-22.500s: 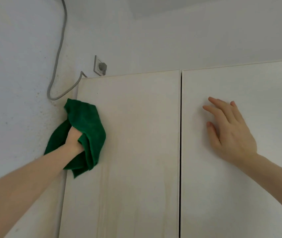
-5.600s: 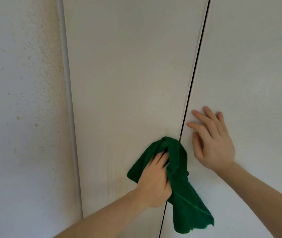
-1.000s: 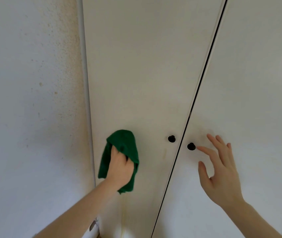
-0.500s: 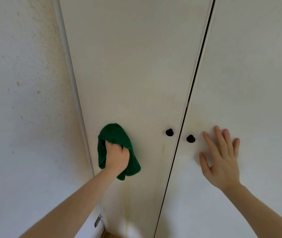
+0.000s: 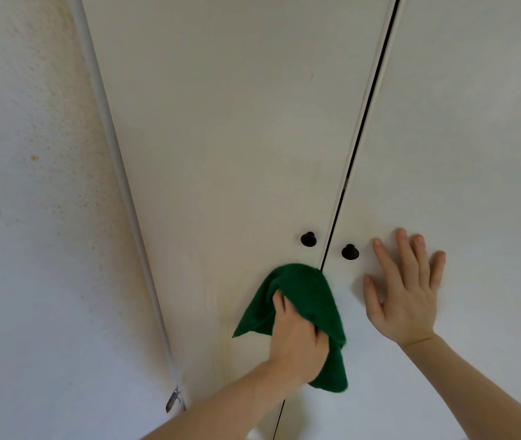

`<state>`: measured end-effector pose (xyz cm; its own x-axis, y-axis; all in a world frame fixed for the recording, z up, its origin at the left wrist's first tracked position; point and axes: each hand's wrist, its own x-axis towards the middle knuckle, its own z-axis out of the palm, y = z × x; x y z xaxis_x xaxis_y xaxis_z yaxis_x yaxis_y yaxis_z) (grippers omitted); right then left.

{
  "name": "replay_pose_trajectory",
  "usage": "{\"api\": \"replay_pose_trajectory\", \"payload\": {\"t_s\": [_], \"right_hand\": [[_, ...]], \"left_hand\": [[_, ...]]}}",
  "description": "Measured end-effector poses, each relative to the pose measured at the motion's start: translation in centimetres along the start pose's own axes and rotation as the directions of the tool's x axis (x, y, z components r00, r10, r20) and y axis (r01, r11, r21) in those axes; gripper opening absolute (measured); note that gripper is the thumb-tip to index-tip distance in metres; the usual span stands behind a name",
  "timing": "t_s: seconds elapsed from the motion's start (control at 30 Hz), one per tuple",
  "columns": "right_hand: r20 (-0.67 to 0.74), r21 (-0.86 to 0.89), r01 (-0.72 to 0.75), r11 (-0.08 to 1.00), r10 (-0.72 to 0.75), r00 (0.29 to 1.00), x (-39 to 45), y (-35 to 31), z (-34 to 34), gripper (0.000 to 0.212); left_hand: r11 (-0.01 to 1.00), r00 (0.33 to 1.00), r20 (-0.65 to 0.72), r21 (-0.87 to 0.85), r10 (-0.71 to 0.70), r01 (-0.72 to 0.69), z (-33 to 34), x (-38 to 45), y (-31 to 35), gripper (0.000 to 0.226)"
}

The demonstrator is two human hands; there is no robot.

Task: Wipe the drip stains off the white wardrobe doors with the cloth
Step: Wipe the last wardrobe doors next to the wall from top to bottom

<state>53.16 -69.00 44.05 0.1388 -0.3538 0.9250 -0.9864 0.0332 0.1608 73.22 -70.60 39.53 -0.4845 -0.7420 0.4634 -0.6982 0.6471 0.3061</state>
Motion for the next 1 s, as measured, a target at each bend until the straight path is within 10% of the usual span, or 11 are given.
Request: {"api": "replay_pose_trajectory", "payload": {"t_s": [0.2,0.4,0.67,0.9,1.0], "right_hand": [[0.021,0.013,-0.004,1.0,0.004,1.0,0.1,-0.1,-0.6,0.058],[0.038,0.043,-0.031,0.999,0.03,0.999,0.5,-0.4,-1.1,0.056],[0.004,0.014,-0.035,0.999,0.035,0.999,0.3,-0.4,-0.7,0.056],[-0.03,-0.007,-0.032,0.999,0.031,0.999,0.1,-0.3,-0.1,0.061],[-0.027,-0.008,-0.036,0.999,0.036,0.999,0.0,-0.4,0.1,0.059]], "left_hand": [[0.991,0.995,-0.068,-0.106,0.079,-0.086,-1.2,-0.3,-1.8,0.047],[0.864,0.941,-0.16,-0.464,-0.296,0.193,-4.8,0.4,-7.5,0.023],[0.851,0.86,-0.213,-0.378,-0.463,0.364,-7.2,2.1,-17.2,0.01],[0.69,0.748,-0.057,-0.438,-0.661,0.577,-3.9,1.8,-15.8,0.016],[0.595,0.666,0.062,-0.393,-0.743,0.701,-2.0,1.8,-13.2,0.056]]}}
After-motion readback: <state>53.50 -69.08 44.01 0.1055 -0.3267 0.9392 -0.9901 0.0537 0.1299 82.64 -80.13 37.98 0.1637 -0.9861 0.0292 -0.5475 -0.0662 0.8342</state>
